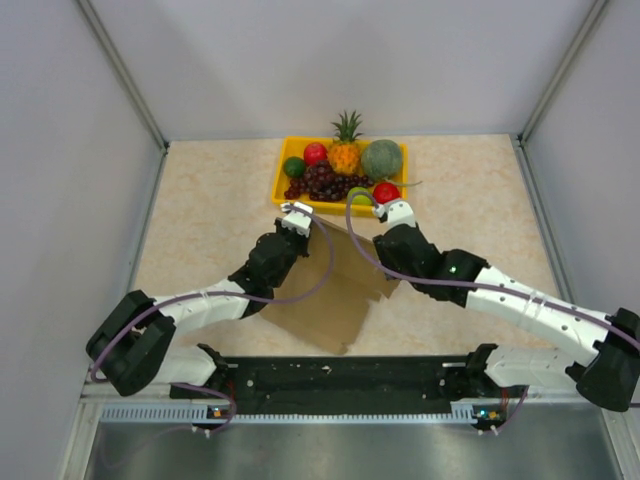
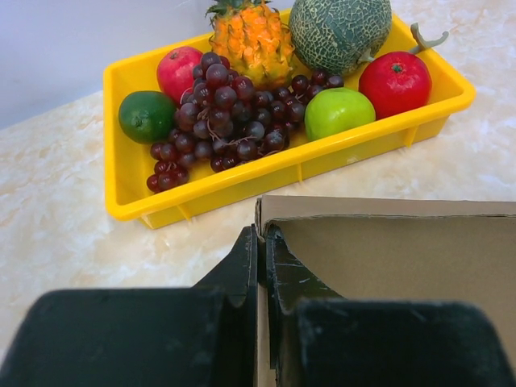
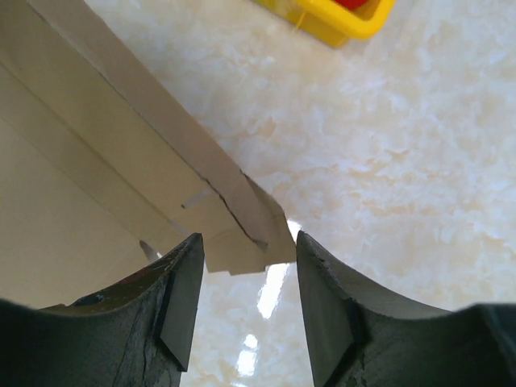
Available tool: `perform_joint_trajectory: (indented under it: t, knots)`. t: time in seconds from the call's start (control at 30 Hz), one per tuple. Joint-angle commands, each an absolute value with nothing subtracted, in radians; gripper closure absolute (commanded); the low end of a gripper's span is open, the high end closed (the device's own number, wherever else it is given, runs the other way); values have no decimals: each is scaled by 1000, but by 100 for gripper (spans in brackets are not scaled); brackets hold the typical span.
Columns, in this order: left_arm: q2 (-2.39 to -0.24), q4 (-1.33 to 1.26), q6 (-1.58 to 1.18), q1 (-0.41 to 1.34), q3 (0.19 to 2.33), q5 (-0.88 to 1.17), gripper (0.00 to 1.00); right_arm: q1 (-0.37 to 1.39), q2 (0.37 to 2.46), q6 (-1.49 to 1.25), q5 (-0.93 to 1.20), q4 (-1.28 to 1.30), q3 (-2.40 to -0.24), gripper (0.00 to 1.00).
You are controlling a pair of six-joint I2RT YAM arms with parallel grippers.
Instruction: Fold the paper box
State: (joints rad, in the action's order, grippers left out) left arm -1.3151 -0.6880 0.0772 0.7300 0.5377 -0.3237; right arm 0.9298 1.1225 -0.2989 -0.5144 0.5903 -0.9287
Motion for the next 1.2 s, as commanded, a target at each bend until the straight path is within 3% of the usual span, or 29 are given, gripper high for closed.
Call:
perform_joint_trajectory:
  t: [0.0,0.2,0.23,0.5,0.73,0.93,1.17]
  knots:
    - [-1276,-724,66,736,540,-340,100,942,1166,-209,-578,557,-999,51]
    - [-1259,-716,67,736,540,-337,100,942,1215,-199,-575,528,-1011,61]
    - [-1258,-716,66,738,537,-339,100,942,1218,-201,-574,525,-1012,68]
    - [-1239,-710,51,738,531,-348,100,943,1255,-261,-606,512,-1026,87]
    - [-1239,-703,3,738,534,-374,100,956,1269,-622,-641,518,-1016,100]
    - [-1241,-712,-101,739,525,-394,100,996,1288,-1064,-762,489,-965,100]
    - [-1230,-710,-170,742,506,-403,100,1012,1358,-1261,-894,491,-962,100]
